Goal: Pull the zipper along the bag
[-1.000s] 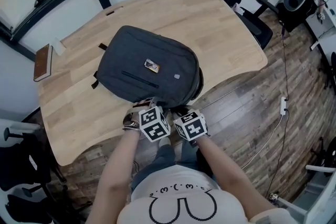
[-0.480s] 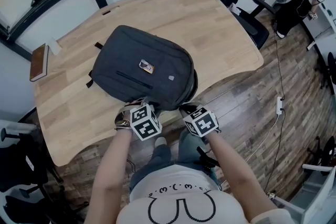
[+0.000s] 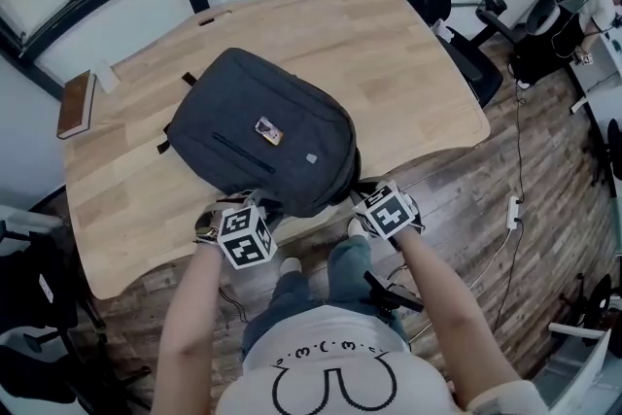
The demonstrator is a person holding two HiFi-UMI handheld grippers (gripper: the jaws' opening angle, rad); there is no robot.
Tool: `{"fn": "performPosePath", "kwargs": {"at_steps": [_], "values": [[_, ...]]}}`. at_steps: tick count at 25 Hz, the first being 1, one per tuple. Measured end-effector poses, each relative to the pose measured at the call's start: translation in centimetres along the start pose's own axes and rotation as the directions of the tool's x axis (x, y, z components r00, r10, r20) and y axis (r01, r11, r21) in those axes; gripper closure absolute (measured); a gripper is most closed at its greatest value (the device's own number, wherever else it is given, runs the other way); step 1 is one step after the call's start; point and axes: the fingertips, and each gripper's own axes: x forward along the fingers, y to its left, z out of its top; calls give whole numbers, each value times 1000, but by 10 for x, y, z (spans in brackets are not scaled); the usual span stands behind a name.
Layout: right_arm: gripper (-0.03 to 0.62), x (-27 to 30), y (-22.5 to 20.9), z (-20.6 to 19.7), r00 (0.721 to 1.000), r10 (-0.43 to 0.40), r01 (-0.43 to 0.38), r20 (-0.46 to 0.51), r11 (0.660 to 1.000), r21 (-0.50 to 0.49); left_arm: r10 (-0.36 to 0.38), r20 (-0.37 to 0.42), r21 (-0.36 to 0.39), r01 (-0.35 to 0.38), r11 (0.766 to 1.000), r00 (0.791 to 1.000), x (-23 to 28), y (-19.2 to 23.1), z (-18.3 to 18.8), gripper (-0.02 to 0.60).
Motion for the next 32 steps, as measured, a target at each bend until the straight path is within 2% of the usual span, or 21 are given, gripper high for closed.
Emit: {"fn": "performPosePath", "kwargs": {"at_steps": [7,10,19,26,30,32], "values": [[522,10,-37,11,997,-32,24,-65,994,-110,19,-14,76,-18,997,1000,3,-2,-6,505],[517,17,-56,21,995,-62,47,-78,982,-184,24,-20,85,-22,996,1000,5,-1,-9,506],[508,42,-111,53,990,-87,45,-110,940,-338,41,-70,122,-32,992,997,13,-3,-7,508],[530,55,-114,67,995,-32,-8,-95,923,-385,73,-71,17,-72,997,995,15,4,-4,506],[536,49,-100,63,994,38,-72,-105,937,-341,86,-90,-59,-92,994,992,7,8,-14,491],[536,45,-84,61,990,89,-119,-105,937,-328,115,-127,-111,-129,985,985,-2,14,-30,452]]}}
